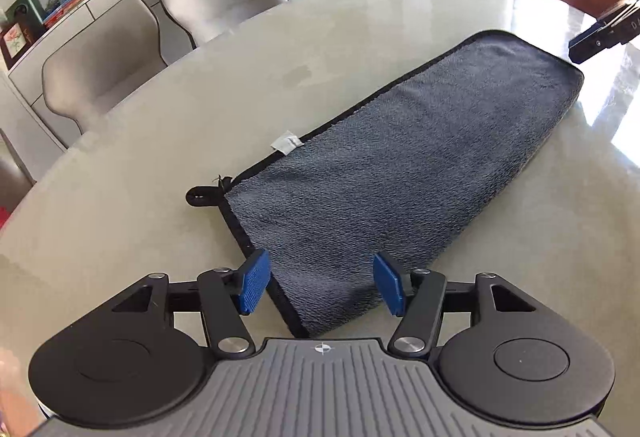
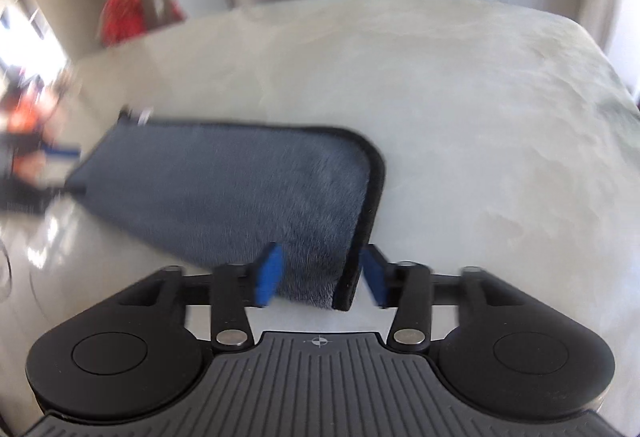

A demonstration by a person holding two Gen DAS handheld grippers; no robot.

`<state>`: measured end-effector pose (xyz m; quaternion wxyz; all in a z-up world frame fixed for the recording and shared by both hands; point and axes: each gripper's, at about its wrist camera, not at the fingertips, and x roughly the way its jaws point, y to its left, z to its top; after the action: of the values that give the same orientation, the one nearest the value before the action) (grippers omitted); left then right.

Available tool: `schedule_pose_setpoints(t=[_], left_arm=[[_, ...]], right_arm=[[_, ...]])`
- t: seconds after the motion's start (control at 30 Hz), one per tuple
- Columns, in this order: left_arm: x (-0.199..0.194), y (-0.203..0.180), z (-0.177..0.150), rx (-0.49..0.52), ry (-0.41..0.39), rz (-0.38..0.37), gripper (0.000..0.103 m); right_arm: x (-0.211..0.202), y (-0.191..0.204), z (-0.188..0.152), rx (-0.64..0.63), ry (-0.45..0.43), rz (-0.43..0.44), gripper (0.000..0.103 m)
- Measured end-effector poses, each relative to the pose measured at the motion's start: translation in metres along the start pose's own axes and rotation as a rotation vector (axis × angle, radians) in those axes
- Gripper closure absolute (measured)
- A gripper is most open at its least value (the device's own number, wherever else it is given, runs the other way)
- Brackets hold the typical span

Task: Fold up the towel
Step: 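Open both grippers to release the folded towel and pull them away, then grasp the end of the folded grey towel strip with the right gripper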

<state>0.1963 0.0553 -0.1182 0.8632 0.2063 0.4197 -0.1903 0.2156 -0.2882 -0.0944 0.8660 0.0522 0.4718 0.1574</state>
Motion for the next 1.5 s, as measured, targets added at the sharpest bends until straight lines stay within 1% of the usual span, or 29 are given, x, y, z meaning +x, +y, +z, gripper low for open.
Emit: schedule_pose_setpoints(t=[0.1, 0.17, 0.23, 0.33, 0.4, 0.57, 0.63, 0.7, 0.73, 0.77, 0.8, 0.83, 0.9, 0.97, 1.0, 1.07, 1.27, 1.43, 1.5], left_arm=[[0.003, -0.003, -0.003, -0.025, 0.009, -0.003, 0.041], [0.005, -0.005, -0.005, -0.029, 0.017, -0.002, 0.041], [0.006, -0.004, -0.006, -0.038, 0.017, -0.005, 0.041], [0.007, 0.0, -0.005, -0.052, 0.018, -0.011, 0.039], [0.008, 0.001, -0.005, -0.05, 0.02, -0.01, 0.038], [0.009, 0.001, -0.004, -0.046, 0.021, -0.01, 0.036], [0.009, 0.002, -0.004, -0.051, 0.021, -0.011, 0.035], [0.009, 0.002, -0.005, -0.053, 0.022, -0.014, 0.035], [0.009, 0.002, -0.005, -0.054, 0.023, -0.016, 0.035], [0.01, 0.002, -0.005, -0.054, 0.023, -0.016, 0.035], [0.01, 0.003, -0.004, -0.054, 0.024, -0.017, 0.035], [0.01, 0.003, -0.004, -0.054, 0.025, -0.018, 0.035], [0.011, 0.002, -0.003, -0.051, 0.028, -0.018, 0.034], [0.011, 0.002, -0.003, -0.051, 0.028, -0.018, 0.034], [0.011, 0.002, -0.003, -0.051, 0.028, -0.018, 0.034], [0.011, 0.003, -0.003, -0.051, 0.028, -0.019, 0.034], [0.011, 0.004, -0.004, -0.05, 0.029, -0.02, 0.032], [0.011, 0.004, -0.003, -0.036, 0.033, -0.02, 0.032], [0.009, 0.004, -0.001, -0.027, 0.033, -0.018, 0.032]], right_arm=[[-0.007, -0.014, -0.007, 0.214, -0.053, 0.007, 0.035], [-0.01, -0.027, -0.02, 0.411, -0.079, 0.062, 0.035], [-0.01, -0.035, -0.035, 0.555, -0.097, 0.139, 0.035], [-0.007, -0.043, -0.055, 0.719, -0.13, 0.183, 0.033], [0.0, -0.047, -0.065, 0.8, -0.121, 0.195, 0.033], [0.015, -0.045, -0.068, 0.84, -0.15, 0.204, 0.034], [0.021, -0.043, -0.065, 0.838, -0.16, 0.196, 0.041], [0.028, -0.042, -0.06, 0.824, -0.161, 0.187, 0.05], [0.029, -0.042, -0.059, 0.818, -0.162, 0.187, 0.051], [0.028, -0.043, -0.056, 0.811, -0.163, 0.188, 0.055], [0.031, -0.043, -0.053, 0.796, -0.161, 0.183, 0.064], [0.032, -0.045, -0.051, 0.781, -0.156, 0.175, 0.069], [0.031, -0.048, -0.049, 0.765, -0.146, 0.155, 0.084], [0.031, -0.049, -0.047, 0.749, -0.143, 0.146, 0.086], [0.03, -0.048, -0.046, 0.732, -0.148, 0.139, 0.09], [0.023, -0.045, -0.045, 0.686, -0.161, 0.123, 0.093], [0.007, -0.024, -0.043, 0.609, -0.192, 0.057, 0.094], [0.005, 0.008, -0.021, 0.486, -0.215, 0.007, 0.094], [0.008, 0.018, -0.013, 0.456, -0.206, -0.016, 0.094]])
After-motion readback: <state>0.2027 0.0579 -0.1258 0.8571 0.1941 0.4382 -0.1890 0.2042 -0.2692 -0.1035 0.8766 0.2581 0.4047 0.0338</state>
